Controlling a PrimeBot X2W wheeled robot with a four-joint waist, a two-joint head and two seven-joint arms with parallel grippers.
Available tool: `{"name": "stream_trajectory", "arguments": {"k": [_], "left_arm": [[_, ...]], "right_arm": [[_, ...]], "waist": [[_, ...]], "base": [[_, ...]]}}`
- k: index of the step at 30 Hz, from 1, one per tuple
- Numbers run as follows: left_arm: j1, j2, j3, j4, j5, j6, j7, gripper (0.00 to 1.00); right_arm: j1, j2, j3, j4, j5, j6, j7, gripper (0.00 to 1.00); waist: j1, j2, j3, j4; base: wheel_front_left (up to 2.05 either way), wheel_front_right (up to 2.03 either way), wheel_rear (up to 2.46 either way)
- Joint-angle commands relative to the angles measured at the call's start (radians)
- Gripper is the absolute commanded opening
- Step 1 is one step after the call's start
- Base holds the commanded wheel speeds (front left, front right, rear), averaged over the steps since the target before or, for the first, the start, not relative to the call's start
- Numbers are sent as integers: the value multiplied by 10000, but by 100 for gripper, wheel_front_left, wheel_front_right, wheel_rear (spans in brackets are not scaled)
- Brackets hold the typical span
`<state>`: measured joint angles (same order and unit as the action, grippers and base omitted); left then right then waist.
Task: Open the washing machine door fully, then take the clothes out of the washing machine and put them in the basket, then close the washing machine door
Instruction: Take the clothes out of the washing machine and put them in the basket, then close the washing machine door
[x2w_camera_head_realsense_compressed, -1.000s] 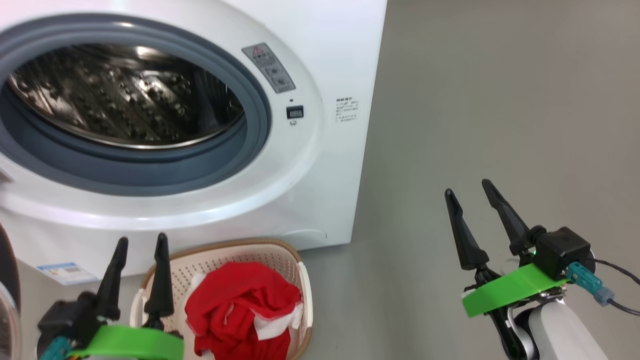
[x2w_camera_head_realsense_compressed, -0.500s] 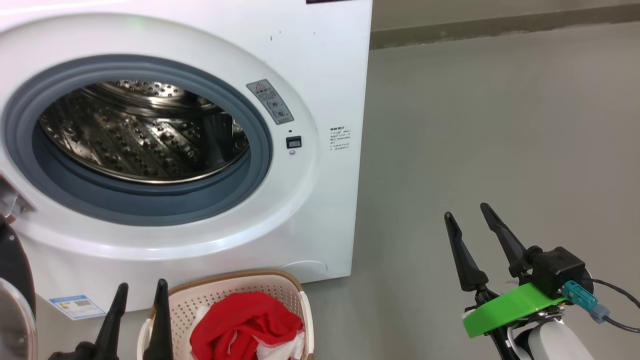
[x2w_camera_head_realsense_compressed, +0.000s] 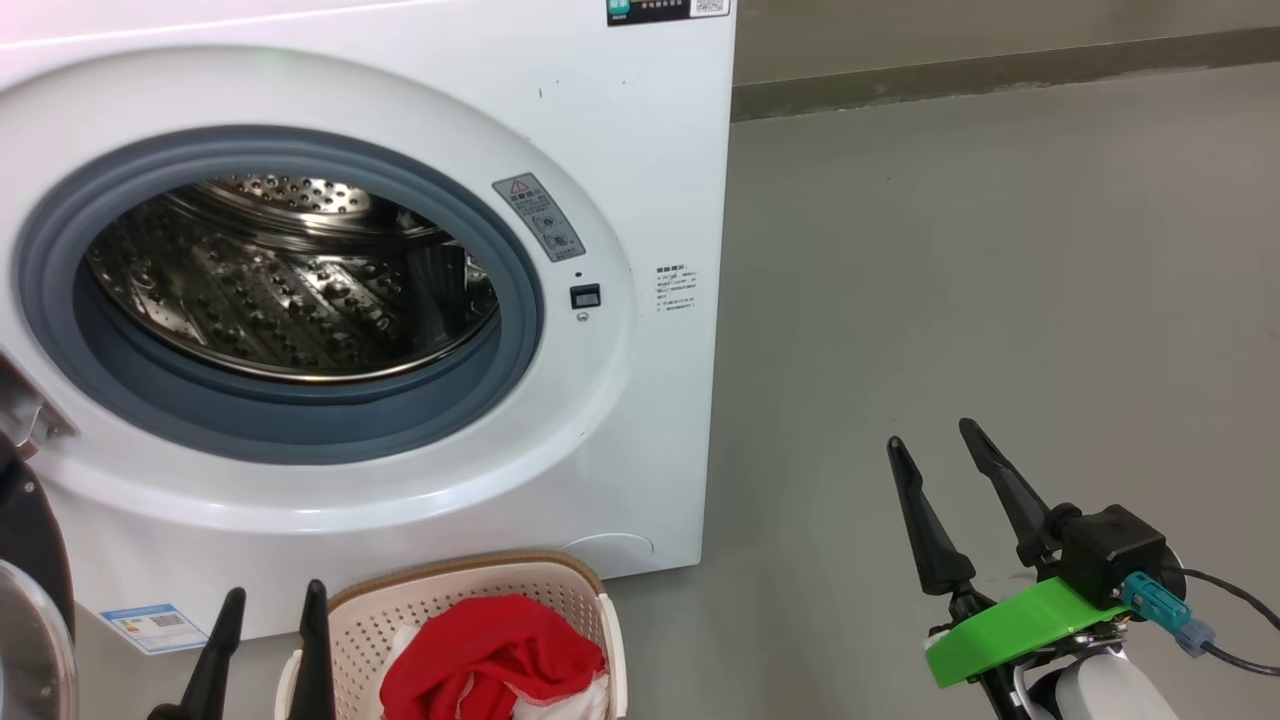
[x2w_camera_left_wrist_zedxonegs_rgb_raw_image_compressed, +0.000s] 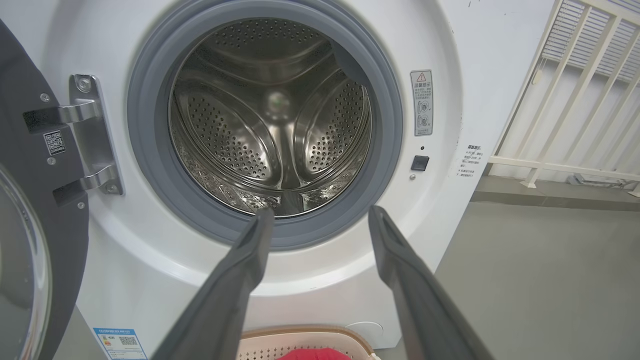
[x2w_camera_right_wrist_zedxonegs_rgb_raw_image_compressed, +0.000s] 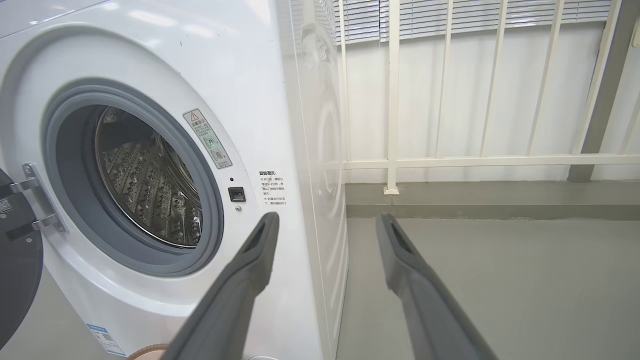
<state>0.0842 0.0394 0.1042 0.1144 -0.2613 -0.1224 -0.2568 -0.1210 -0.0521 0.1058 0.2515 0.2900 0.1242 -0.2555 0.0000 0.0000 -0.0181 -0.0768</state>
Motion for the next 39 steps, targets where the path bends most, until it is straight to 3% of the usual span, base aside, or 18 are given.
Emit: {"name": "stream_trajectory", "arguments": {"k": [1, 22, 39], "left_arm": [[-184, 109, 399, -224, 98, 27, -49, 100], [-275, 109, 689, -361, 788, 217, -49, 100], [-303, 108, 528, -458, 439, 242, -49, 100]], "right_arm": [[-108, 18, 231, -248, -78, 65, -63, 100], [-117, 18, 265, -211, -20, 65, -63, 100], [-121, 18, 180, -178, 42, 65, -63, 100]], "waist": [[0, 0, 8, -22], [0, 0, 26, -65], [0, 0, 16, -45]], "base": [[0, 0, 0], [-11, 8, 3], [-147, 147, 0]]}}
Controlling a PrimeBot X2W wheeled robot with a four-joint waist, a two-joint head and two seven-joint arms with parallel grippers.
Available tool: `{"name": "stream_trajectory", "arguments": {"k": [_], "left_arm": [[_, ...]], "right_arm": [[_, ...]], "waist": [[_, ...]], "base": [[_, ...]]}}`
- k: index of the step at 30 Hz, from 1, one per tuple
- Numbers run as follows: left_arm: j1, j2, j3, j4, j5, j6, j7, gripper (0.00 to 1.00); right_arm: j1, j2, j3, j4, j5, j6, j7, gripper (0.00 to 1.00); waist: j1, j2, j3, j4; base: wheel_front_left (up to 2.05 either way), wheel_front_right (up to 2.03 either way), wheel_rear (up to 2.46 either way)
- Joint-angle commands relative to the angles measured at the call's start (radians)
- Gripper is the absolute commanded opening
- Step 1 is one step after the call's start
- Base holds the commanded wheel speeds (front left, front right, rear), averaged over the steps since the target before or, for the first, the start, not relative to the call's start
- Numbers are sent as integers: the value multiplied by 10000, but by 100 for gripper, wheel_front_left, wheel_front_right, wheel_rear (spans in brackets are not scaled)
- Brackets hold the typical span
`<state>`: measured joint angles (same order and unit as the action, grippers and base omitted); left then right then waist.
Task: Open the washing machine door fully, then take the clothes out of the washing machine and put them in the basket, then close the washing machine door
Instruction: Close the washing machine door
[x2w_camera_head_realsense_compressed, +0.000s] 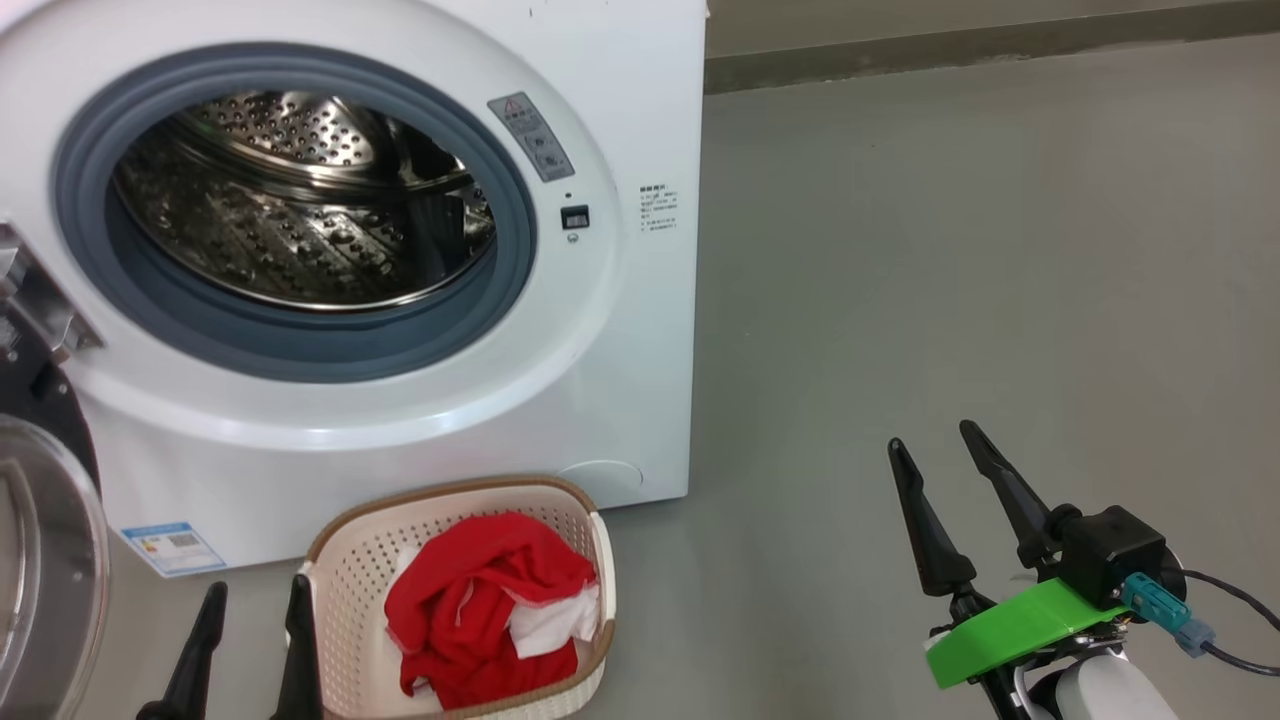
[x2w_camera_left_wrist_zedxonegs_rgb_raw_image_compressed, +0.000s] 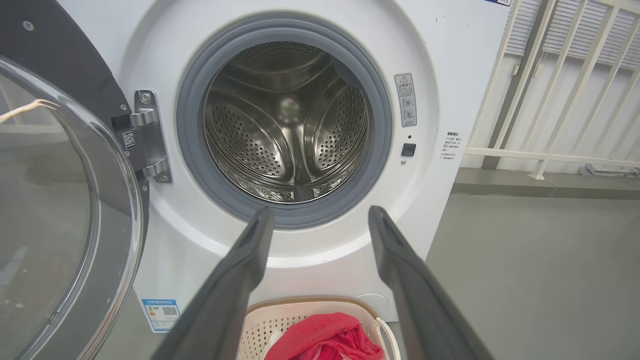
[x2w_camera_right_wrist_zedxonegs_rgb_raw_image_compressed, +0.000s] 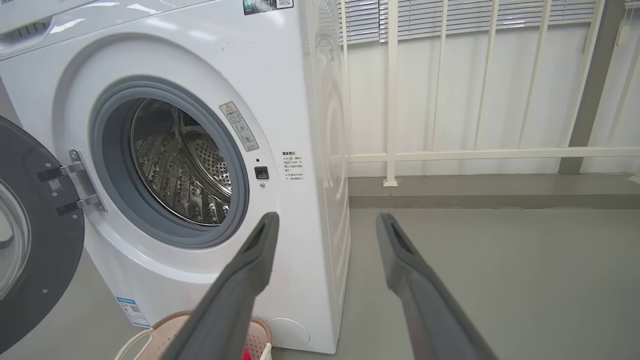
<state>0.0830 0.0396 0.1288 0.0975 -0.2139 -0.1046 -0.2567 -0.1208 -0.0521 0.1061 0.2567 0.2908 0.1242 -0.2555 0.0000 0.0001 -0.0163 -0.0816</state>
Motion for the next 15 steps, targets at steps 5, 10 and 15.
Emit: {"name": "stream_trajectory", "arguments": {"k": [5, 10, 15], "left_arm": [[-284, 106, 281, -263, -87, 137, -51, 100], [-307, 106, 323, -266, -63, 221, -51, 100], [-327, 106, 314, -277, -50, 240, -51, 100]], "right_arm": [[-118, 18, 181, -219, 39, 65, -63, 100], [-139, 18, 210, -191, 27, 65, -63, 100], [-153, 18, 232, -177, 15, 65, -63, 100]], "waist": [[0, -1, -1, 33], [0, -1, 26, 45], [0, -1, 42, 84]], "base": [[-83, 83, 0], [-17, 17, 0], [0, 0, 0]]}}
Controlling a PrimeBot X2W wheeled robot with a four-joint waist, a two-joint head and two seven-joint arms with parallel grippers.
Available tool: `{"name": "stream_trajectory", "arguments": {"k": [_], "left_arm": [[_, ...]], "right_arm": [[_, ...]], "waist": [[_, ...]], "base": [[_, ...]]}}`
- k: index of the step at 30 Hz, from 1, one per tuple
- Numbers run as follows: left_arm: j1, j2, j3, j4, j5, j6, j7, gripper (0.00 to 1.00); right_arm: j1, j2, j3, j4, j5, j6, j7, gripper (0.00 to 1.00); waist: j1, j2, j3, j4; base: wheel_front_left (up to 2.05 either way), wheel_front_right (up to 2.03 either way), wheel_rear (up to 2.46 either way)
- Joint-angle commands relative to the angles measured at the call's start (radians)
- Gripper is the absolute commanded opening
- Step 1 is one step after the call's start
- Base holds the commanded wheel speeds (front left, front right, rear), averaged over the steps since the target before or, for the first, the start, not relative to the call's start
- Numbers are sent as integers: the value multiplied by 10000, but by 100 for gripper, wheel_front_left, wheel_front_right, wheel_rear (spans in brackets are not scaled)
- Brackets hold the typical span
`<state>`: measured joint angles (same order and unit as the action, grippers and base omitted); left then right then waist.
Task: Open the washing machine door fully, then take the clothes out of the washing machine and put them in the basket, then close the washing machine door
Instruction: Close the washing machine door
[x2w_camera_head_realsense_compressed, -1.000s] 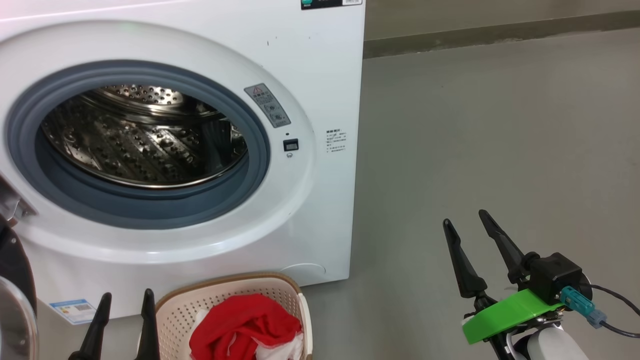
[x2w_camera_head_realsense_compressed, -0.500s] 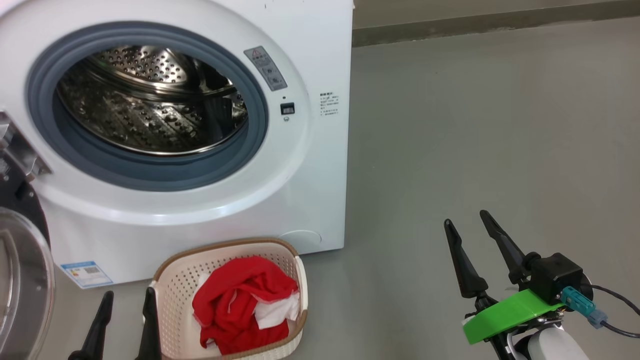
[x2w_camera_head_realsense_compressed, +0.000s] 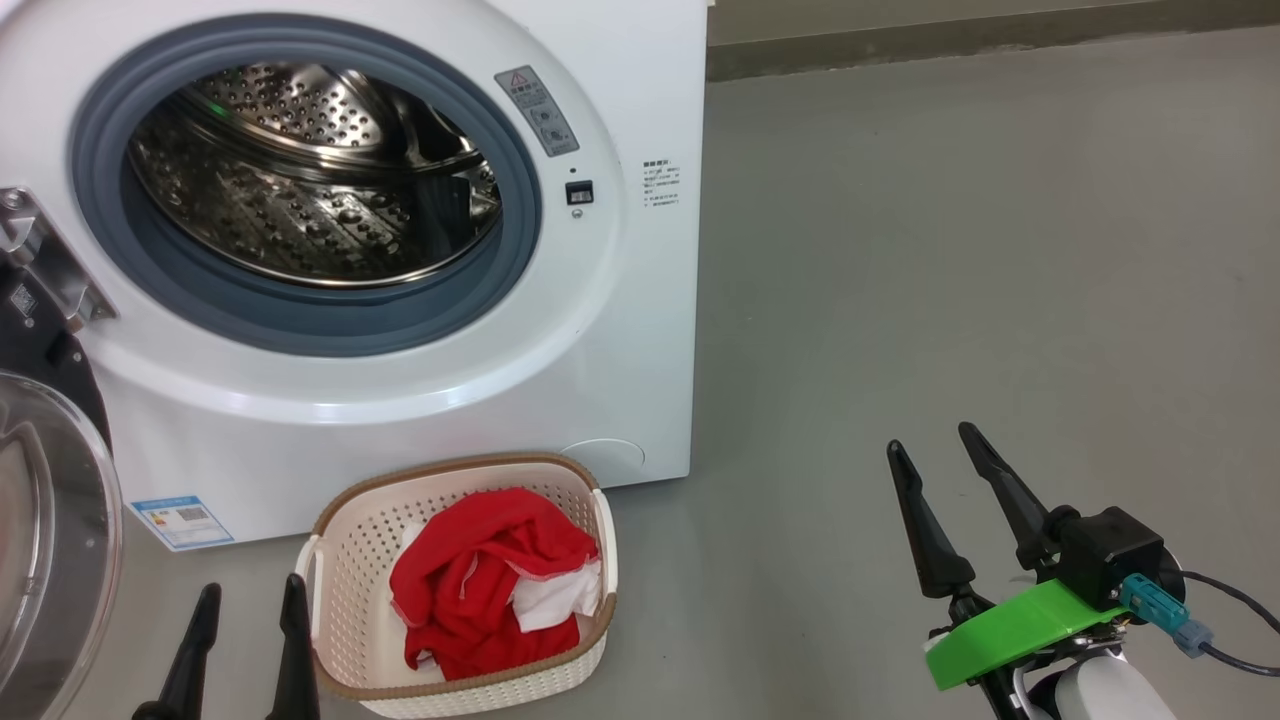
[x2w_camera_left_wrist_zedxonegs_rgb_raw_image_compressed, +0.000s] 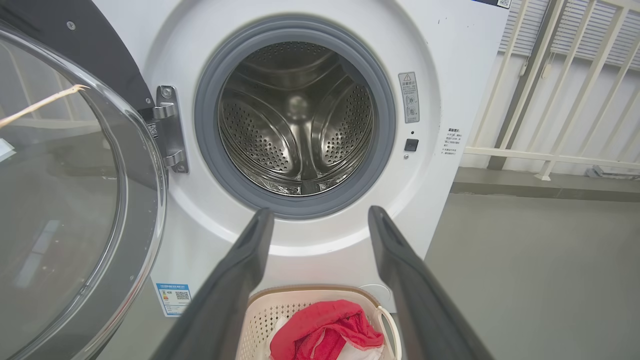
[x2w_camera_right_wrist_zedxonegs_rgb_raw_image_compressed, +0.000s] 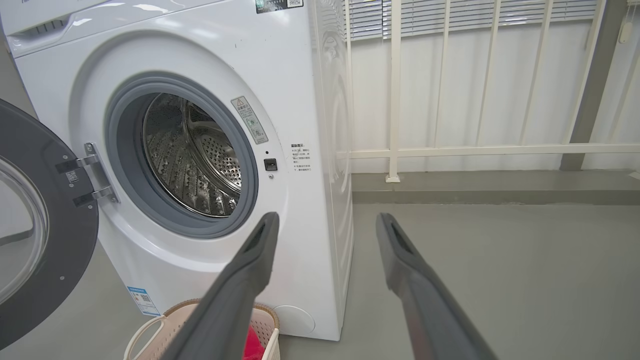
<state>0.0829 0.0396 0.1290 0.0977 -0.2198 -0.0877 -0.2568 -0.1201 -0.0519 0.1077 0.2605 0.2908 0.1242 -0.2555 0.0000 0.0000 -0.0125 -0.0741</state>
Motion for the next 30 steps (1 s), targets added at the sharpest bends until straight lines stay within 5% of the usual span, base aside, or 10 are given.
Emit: {"name": "stream_trajectory", "arguments": {"k": [1, 13, 30], "left_arm": [[-330, 106, 302, -277, 20, 68, -49, 100], [-329, 106, 236, -330, 127, 289, -49, 100], [103, 106, 326, -620, 394, 543, -49, 100]], "right_arm": [[-162, 17, 216, -213, 12, 65, -63, 100], [-60, 17, 320, -166, 71, 65, -63, 100], [9, 17, 777, -1, 409, 65, -63, 100]], "waist": [[0, 0, 11, 28], [0, 0, -18, 849], [0, 0, -546, 2961]], "base": [[0, 0, 0], [0, 0, 0], [0, 0, 0]]}}
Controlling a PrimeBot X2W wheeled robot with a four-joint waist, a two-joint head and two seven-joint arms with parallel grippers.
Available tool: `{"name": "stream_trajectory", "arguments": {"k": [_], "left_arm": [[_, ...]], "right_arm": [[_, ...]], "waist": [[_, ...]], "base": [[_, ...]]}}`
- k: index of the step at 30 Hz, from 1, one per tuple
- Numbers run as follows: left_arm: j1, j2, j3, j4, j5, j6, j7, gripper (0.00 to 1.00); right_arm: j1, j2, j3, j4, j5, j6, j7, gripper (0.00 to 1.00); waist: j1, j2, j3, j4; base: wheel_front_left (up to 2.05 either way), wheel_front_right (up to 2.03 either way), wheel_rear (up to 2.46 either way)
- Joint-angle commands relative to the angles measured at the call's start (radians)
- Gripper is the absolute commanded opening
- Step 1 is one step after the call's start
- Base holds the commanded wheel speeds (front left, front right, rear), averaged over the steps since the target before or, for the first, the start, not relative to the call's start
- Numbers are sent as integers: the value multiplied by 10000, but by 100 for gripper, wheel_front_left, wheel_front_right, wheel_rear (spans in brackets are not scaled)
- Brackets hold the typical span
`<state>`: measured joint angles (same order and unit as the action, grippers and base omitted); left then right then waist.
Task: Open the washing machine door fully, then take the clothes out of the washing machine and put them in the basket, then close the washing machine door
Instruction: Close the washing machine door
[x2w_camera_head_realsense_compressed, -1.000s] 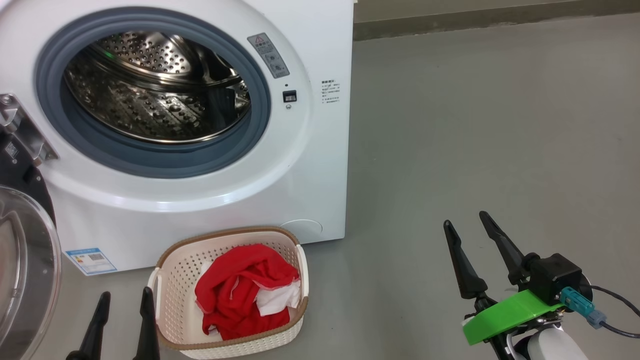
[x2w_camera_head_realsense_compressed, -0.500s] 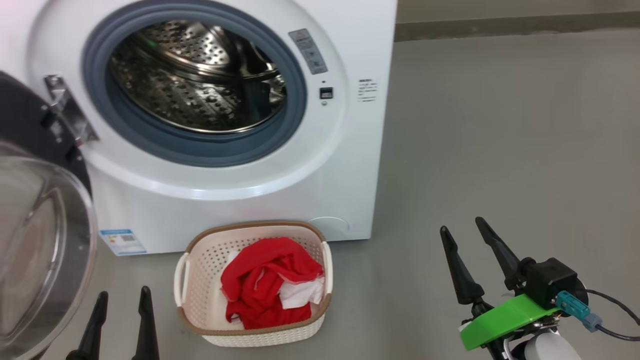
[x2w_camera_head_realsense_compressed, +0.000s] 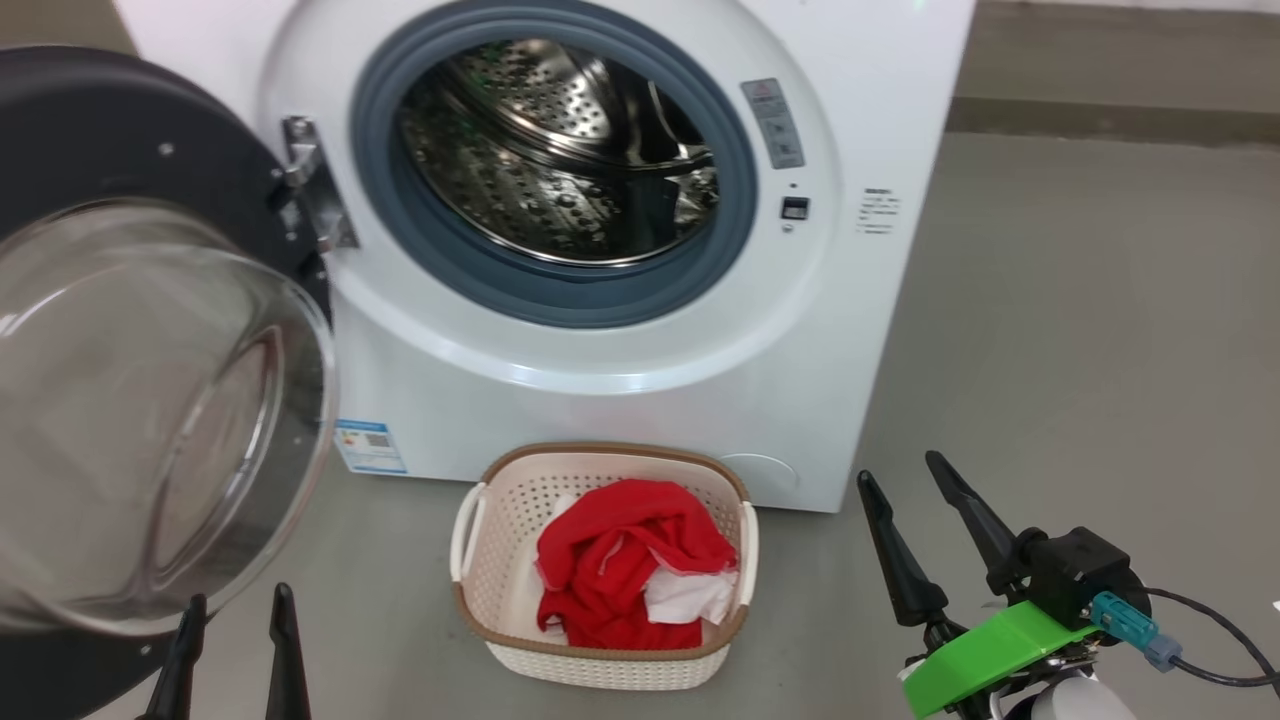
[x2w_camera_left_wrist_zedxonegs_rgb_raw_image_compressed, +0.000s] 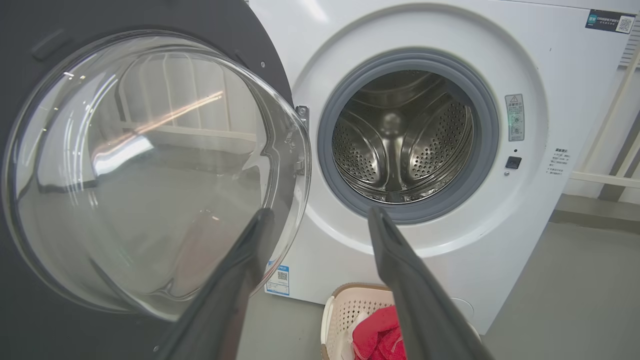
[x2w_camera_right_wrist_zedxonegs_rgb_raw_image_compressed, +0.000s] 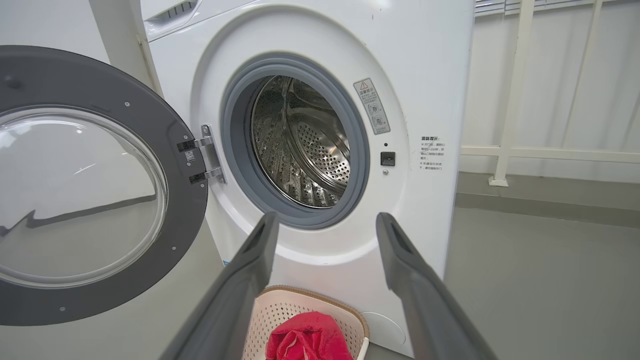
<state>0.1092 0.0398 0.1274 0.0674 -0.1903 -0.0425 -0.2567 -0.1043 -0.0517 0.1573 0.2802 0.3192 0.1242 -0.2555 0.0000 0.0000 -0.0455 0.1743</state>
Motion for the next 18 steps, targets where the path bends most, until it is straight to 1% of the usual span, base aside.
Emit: {"name": "stream_trajectory", "arguments": {"k": [1, 13, 18], "left_arm": [[-142, 104, 363, -312, 81, 99, -51, 100], [127, 104, 367, -528, 154, 365, -51, 100], [229, 104, 311, -586, 142, 350, -51, 100]], "right_arm": [[-147, 15, 309, -186, 162, 65, -63, 100], [33, 15, 471, -152, 422, 65, -63, 100], [117, 15, 525, -130, 471, 65, -63, 100]], "waist": [[0, 0, -244, 579], [0, 0, -507, 1612], [0, 0, -578, 1918]], "base": [[0, 0, 0], [0, 0, 0], [0, 0, 0]]}}
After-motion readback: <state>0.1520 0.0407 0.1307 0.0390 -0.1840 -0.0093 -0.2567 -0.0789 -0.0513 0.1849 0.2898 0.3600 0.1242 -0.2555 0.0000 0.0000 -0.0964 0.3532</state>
